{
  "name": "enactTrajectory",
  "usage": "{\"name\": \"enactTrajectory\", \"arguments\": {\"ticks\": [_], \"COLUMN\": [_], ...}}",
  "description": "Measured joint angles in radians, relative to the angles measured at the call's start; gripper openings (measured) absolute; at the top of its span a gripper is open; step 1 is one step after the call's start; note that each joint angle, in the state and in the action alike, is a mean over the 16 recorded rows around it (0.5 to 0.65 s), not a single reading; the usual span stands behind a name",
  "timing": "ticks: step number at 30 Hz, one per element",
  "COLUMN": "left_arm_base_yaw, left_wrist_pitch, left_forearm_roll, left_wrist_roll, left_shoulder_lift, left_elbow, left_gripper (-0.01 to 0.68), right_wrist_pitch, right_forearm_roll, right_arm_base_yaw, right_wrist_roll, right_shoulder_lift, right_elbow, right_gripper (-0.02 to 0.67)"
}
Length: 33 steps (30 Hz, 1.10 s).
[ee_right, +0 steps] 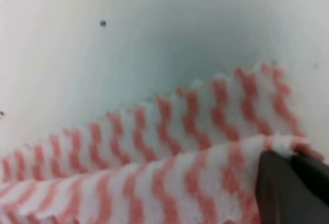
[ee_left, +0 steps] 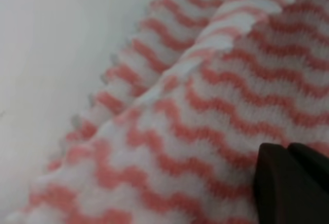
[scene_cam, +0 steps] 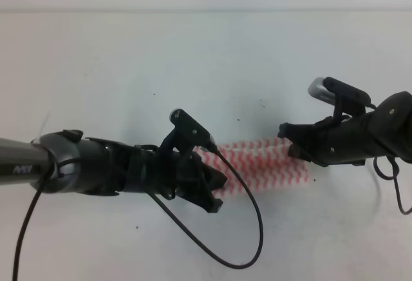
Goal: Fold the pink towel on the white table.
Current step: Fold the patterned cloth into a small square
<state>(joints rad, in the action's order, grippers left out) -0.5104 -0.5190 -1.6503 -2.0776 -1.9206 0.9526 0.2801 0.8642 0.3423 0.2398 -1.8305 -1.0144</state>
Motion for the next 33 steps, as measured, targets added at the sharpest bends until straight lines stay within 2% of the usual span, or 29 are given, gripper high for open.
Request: {"name": "enactTrajectory", "arguments": {"ticks": [7, 18, 22, 26, 33], "left_arm_base_yaw": [0.000, 0.000, 0.000, 0.000, 0.000], "left_wrist_pitch": [0.003, 0.003, 0.004, 0.005, 0.006], "left_forearm_roll": [0.028, 0.036, 0.039, 0.041, 0.044], "left_wrist_roll": [-0.005, -0.003, -0.001, -0.001, -0.001], "left_shoulder_lift": [-0.011, -0.013, -0.013, -0.013, -0.013], "left_elbow": [0.002, 0.005, 0.005, 0.004, 0.003], "left_gripper": [0.008, 0.006, 0.006, 0.006, 0.007], "right_wrist_pitch": [-0.012, -0.082, -0.109, -0.109, -0.025], "right_forearm_roll": [0.004, 0.027, 0.036, 0.041, 0.037], "right_arm_base_yaw": [-0.001, -0.002, -0.001, -0.001, -0.001], "right_wrist_roll": [0.000, -0.001, -0.001, 0.004, 0.026], "right_shoulder_lift": [0.004, 0.010, 0.008, 0.007, -0.003], "right_elbow": [-0.016, -0.025, -0.030, -0.048, -0.099], "right_gripper": [0.016, 0.180, 0.217, 0.221, 0.160]}}
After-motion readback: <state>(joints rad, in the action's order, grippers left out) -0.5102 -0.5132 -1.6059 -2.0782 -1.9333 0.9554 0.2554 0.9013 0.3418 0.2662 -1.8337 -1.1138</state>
